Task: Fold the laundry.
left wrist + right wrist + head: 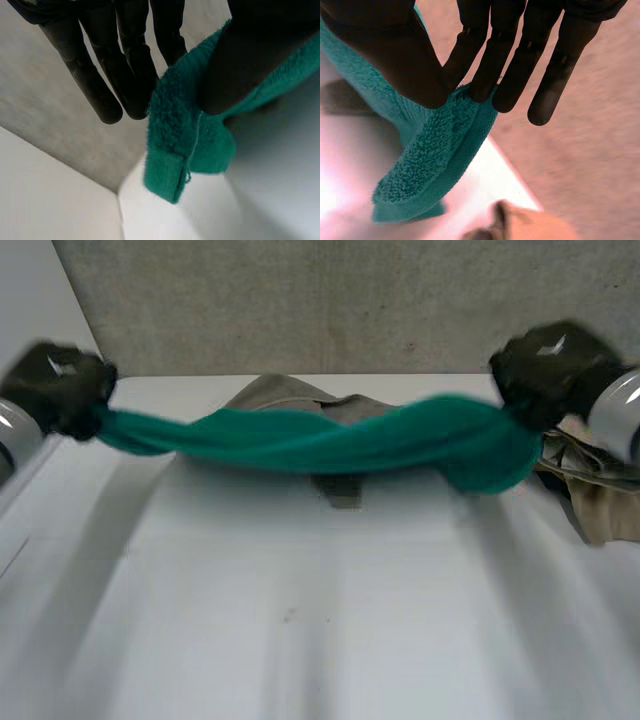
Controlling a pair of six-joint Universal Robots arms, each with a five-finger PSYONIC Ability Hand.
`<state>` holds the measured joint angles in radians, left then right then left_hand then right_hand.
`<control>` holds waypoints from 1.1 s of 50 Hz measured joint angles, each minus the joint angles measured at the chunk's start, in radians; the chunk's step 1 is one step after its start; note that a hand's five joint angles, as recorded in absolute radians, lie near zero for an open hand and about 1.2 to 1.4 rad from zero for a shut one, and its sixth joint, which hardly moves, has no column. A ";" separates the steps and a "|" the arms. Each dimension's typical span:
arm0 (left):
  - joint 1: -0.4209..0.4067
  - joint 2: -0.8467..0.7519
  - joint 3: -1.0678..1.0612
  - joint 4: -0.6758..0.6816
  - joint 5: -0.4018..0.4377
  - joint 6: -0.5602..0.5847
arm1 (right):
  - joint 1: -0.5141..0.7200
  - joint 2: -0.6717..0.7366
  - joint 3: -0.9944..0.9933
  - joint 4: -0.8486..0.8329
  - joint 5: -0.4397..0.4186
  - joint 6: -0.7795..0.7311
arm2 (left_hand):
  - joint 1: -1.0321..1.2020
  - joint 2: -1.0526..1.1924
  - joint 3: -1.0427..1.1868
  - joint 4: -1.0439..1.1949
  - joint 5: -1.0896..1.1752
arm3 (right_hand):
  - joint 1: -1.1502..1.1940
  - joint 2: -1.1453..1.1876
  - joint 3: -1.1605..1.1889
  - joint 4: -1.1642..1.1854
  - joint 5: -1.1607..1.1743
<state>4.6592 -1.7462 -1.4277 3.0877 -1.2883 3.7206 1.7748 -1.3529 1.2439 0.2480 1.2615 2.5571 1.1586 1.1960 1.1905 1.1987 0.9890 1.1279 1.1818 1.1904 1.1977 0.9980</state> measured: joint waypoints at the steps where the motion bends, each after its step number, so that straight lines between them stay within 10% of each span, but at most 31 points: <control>1: -0.001 0.022 0.008 -0.013 0.003 -0.020 | -0.005 -0.018 0.000 -0.010 0.004 0.009 | 0.000 0.000 0.000 0.000 0.000 | 0.000 0.000 0.000 0.000 0.003; 12: -0.026 0.073 0.164 -0.134 0.065 -0.193 | -0.046 -0.178 0.096 -0.173 0.019 0.165 | 0.000 0.000 0.000 0.000 0.000 | 0.000 0.000 0.000 0.000 0.016; 24: -0.092 -0.302 0.514 -0.110 -0.029 -0.070 | 0.037 0.092 0.059 -0.450 0.078 0.114 | 0.000 0.002 0.004 0.000 0.000 | 0.000 0.000 0.000 0.002 0.016; 38: -0.128 -0.293 0.819 0.259 -0.165 -0.412 | 0.105 0.268 -0.127 -1.118 0.263 0.265 | 0.000 0.003 0.004 0.001 0.000 | 0.000 0.000 0.004 0.002 0.021; 55: -0.106 -0.295 0.195 0.218 -0.112 -0.348 | 0.060 0.272 0.285 -0.421 0.030 -0.009 | 0.000 0.004 0.005 0.001 0.000 | 0.004 0.000 0.002 0.000 0.020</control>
<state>4.5536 -2.0416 -1.2323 3.3060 -1.4000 3.3729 1.8344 -1.0814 1.5290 -0.1735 1.2919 2.5477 1.1586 1.2001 1.1950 1.1993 0.9890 1.1316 1.1813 1.1929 1.1976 1.0180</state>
